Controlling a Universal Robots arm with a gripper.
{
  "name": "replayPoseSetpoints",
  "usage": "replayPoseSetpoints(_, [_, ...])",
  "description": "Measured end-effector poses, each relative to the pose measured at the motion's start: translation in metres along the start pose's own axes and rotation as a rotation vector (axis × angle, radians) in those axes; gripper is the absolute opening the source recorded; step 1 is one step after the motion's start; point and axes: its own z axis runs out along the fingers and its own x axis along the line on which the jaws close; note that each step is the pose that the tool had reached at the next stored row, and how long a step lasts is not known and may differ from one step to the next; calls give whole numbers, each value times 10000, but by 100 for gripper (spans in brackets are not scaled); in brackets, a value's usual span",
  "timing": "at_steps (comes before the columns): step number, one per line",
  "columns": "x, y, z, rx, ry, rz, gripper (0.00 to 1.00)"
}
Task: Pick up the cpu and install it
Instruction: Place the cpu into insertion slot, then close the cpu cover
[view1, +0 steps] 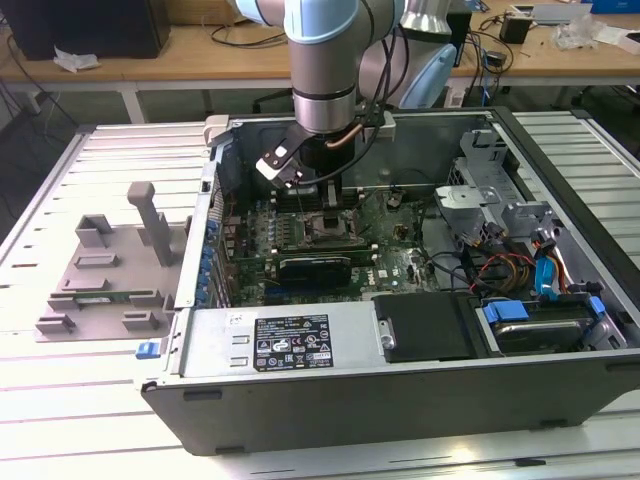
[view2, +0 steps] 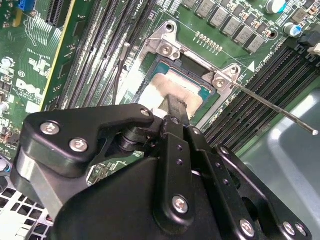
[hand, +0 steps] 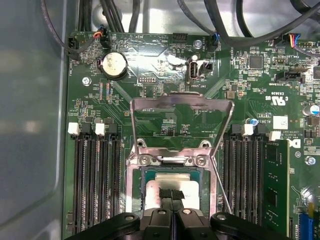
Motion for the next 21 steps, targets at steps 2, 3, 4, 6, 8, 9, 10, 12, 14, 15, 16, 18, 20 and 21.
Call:
replayPoseSetpoints(2, [-1,1,-20,1,-2,0,11])
replayPoseSetpoints(3, [-1,2,-27,1,0,0,11])
replayPoseSetpoints(4, [-1,2,-36,1,-1,0,11])
replayPoseSetpoints(6, [-2,4,-74,2,-2,0,11])
replayPoseSetpoints(8, [-6,11,-198,2,-26,-3,11])
replayPoseSetpoints(9, [-6,14,-254,2,-55,-3,11])
replayPoseSetpoints(10, [-8,18,-318,3,-88,-6,11])
replayPoseSetpoints(12, [-12,28,-490,4,-148,-9,11])
replayPoseSetpoints(14, [-14,30,-528,4,-168,-10,11])
replayPoseSetpoints(15, [-14,30,-528,4,-167,-10,11])
replayPoseSetpoints(16, [-13,30,-529,4,-169,-10,11])
replayPoseSetpoints(18, [-14,30,-531,4,-169,-10,11])
replayPoseSetpoints(20, [-14,30,-531,4,-169,-10,11])
replayPoseSetpoints(21, [-14,30,-531,4,-169,-10,11])
